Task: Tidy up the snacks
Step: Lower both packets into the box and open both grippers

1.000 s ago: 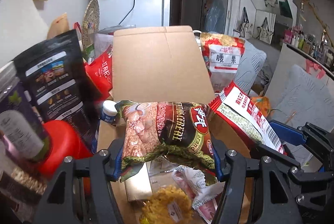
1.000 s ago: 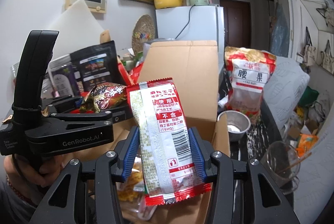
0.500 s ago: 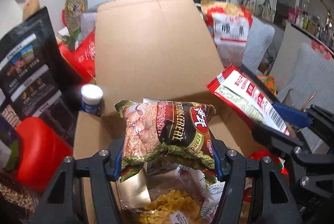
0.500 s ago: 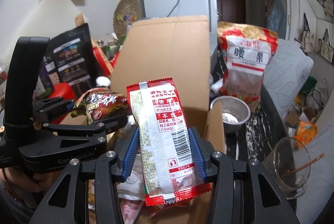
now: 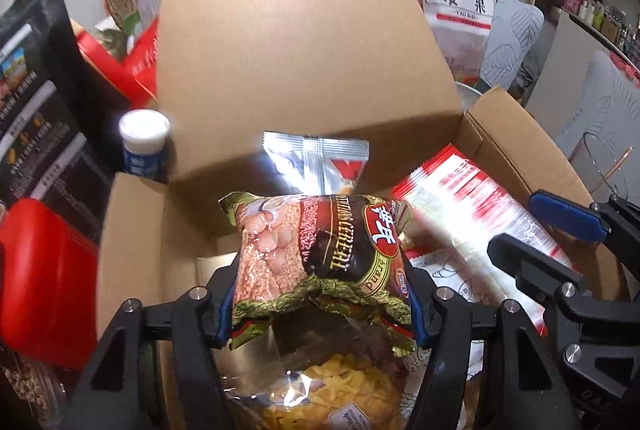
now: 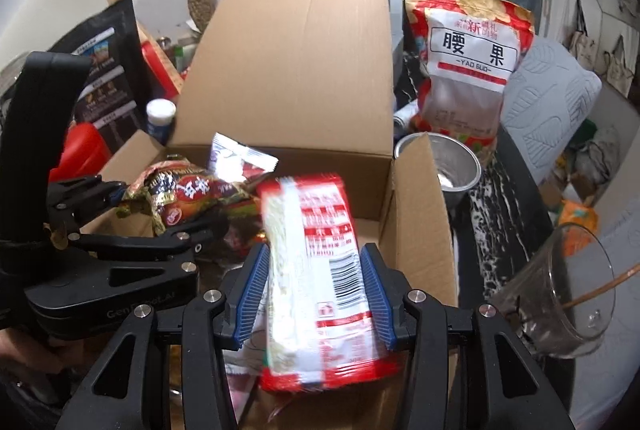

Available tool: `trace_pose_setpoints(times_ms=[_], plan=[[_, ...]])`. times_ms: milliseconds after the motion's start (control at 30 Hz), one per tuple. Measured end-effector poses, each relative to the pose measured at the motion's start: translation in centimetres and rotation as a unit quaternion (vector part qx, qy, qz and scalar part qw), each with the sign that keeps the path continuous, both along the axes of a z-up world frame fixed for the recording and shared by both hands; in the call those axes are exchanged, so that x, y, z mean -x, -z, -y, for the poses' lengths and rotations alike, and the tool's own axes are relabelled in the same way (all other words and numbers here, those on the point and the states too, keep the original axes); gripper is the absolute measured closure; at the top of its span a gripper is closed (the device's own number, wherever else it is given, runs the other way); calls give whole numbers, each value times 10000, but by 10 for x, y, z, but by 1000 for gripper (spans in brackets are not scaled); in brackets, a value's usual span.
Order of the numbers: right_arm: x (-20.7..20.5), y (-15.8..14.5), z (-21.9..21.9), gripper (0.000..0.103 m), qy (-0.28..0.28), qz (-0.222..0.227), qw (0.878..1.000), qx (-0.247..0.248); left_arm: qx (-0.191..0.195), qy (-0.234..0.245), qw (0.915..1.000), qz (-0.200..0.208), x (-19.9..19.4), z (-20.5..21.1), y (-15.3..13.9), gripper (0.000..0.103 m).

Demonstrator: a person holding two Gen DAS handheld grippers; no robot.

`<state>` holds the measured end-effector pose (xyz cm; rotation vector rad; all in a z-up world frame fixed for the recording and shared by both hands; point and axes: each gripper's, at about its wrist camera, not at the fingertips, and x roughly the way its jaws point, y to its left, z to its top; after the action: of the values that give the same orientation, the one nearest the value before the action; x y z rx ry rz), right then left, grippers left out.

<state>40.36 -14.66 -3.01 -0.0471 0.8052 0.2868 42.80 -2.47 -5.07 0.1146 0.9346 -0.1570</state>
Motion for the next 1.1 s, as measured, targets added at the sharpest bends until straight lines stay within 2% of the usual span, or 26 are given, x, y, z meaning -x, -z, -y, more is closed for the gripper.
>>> trace_pose_setpoints(times_ms=[133, 233, 333, 500, 600, 800, 900, 967, 1033, 1067, 1100], plan=[[-1, 1, 1, 56, 34, -21, 10000, 10, -88, -4, 9999, -55, -2, 4, 2, 39], [-1, 0, 0, 56, 40, -14, 10000, 26, -123, -34, 9993, -361, -9, 6, 12, 39], [-1, 0, 1, 56, 44, -30, 10000, -3, 0, -19, 9976, -695, -13, 4, 22, 39], [0, -4, 2, 56, 84, -10, 10000, -19, -55, -49, 9976, -682, -12, 5, 24, 37], [4, -7, 4, 56, 109, 14, 9999, 8, -186, -89, 9978, -626, -9, 8, 24, 35], [12, -11, 7, 56, 150, 18, 9998, 115, -199, -156, 9985, -486, 0, 9, 16, 35], [17, -16, 9, 54, 178, 91, 9996, 196, -286, -123, 9991, -279, 8, 10, 7, 35], [21, -22, 10, 50, 214, 152, 9995, 182, -248, -110, 9995, -166, 12, 11, 0, 35], [24, -26, 12, 50, 243, 190, 9994, 179, -367, -150, 9991, 134, 18, 12, -10, 35], [26, -28, 12, 50, 257, 214, 9993, 184, -430, -165, 9987, 237, 21, 12, -14, 34], [27, -31, 12, 49, 270, 235, 9992, 188, -446, -171, 9983, 325, 23, 12, -19, 29]])
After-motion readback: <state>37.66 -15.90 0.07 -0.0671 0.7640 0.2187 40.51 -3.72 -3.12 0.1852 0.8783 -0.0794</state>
